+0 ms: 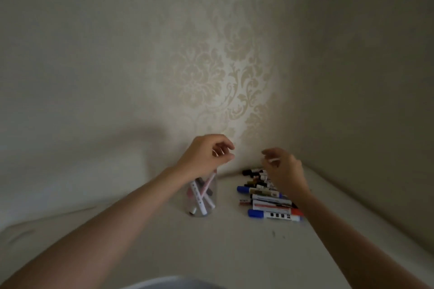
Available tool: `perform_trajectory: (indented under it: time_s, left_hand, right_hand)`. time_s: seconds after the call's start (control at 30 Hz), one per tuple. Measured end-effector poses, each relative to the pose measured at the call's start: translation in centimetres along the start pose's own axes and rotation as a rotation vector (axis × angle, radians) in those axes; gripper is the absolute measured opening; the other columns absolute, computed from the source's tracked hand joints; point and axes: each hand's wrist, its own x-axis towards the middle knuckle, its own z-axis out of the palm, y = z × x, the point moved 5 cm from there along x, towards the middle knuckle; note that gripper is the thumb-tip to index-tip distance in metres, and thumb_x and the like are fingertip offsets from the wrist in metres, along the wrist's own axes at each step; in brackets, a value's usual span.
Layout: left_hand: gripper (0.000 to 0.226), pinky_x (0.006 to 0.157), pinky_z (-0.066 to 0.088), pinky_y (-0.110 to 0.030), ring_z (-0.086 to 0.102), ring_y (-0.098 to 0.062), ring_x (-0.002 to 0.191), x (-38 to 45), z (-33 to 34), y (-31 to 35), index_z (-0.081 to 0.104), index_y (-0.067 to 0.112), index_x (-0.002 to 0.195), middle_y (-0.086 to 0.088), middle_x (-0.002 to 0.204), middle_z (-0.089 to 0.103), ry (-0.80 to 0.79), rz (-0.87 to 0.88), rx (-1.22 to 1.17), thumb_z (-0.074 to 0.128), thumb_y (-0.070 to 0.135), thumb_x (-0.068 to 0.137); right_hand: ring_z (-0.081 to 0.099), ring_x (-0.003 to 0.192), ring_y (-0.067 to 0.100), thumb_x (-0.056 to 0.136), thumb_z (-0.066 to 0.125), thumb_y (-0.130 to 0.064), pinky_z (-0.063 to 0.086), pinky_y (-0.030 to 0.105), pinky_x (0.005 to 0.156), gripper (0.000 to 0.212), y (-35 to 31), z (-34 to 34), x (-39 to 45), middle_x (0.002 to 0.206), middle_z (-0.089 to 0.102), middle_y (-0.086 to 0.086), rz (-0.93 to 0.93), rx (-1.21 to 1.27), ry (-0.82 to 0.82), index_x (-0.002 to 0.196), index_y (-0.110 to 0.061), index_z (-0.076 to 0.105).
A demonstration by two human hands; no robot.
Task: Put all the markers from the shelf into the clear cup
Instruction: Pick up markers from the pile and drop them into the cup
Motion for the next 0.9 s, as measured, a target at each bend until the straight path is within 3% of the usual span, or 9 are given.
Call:
perform_trajectory:
  time_s: [0.17, 0.27, 0.33, 0.53, 0.7, 0.9]
  left_hand:
    - [0.034, 0.089, 0.057, -0.021, 0.069, -0.010, 0.096, -1.8, 10.4, -1.3, 0.069, 0.018, 0.118, 0.004, 0.108, 0.071, -0.365, -0.084, 0.084, 0.079, 0.021, 0.085]
    - [0.043, 0.089, 0.050, -0.015, 0.061, -0.009, 0.106, -2.3, 14.5, -3.1, 0.063, 0.017, 0.127, 0.001, 0.126, 0.061, -0.404, -0.104, 0.160, 0.077, 0.021, 0.086]
    - [0.045, 0.099, 0.051, -0.021, 0.061, -0.013, 0.116, -2.4, 16.4, -3.8, 0.059, 0.019, 0.130, 0.000, 0.134, 0.057, -0.425, -0.098, 0.177, 0.074, 0.024, 0.088]
    - [0.030, 0.103, 0.052, -0.027, 0.060, -0.009, 0.111, -2.7, 17.8, -4.8, 0.061, 0.027, 0.116, 0.006, 0.126, 0.053, -0.333, -0.102, 0.154, 0.073, 0.024, 0.089]
    - [0.017, 0.084, 0.047, -0.007, 0.058, 0.000, 0.099, -3.6, 17.7, -6.1, 0.060, 0.030, 0.103, 0.013, 0.115, 0.054, -0.279, -0.112, 0.091, 0.070, 0.021, 0.091]
    - [0.019, 0.095, 0.053, -0.023, 0.064, 0.001, 0.105, -4.3, 17.5, -6.9, 0.066, 0.034, 0.104, 0.017, 0.112, 0.068, -0.256, -0.205, -0.076, 0.072, 0.022, 0.090]
  right_hand:
    - [0.062, 0.091, 0.017, 0.085, 0.066, -0.022, 0.050, 0.028, 0.081, 0.027, 10.4, -3.5, -4.3, 0.110, 0.065, 0.003, 0.177, -0.220, -0.102, 0.111, -0.020, 0.065]
    - [0.058, 0.099, 0.016, 0.082, 0.069, -0.032, 0.045, 0.022, 0.083, 0.037, 12.9, -3.5, -6.8, 0.114, 0.057, -0.001, 0.132, -0.238, -0.218, 0.117, -0.025, 0.061]
    - [0.056, 0.102, 0.014, 0.083, 0.067, -0.036, 0.040, 0.016, 0.084, 0.038, 13.7, -2.8, -7.6, 0.116, 0.056, -0.002, 0.095, -0.247, -0.269, 0.119, -0.028, 0.060]
    - [0.057, 0.097, 0.018, 0.080, 0.070, -0.033, 0.041, 0.017, 0.081, 0.038, 14.4, -1.1, -7.6, 0.110, 0.053, 0.001, 0.031, -0.226, -0.242, 0.117, -0.025, 0.063]
    - [0.058, 0.096, 0.017, 0.078, 0.072, -0.035, 0.047, 0.025, 0.087, 0.036, 15.0, -0.8, -7.2, 0.107, 0.059, 0.000, -0.034, -0.237, -0.237, 0.110, -0.022, 0.066]
    - [0.055, 0.094, 0.014, 0.077, 0.071, -0.047, 0.047, 0.027, 0.086, 0.041, 15.1, -0.8, -7.4, 0.105, 0.060, -0.004, -0.068, -0.285, -0.243, 0.110, -0.024, 0.066]
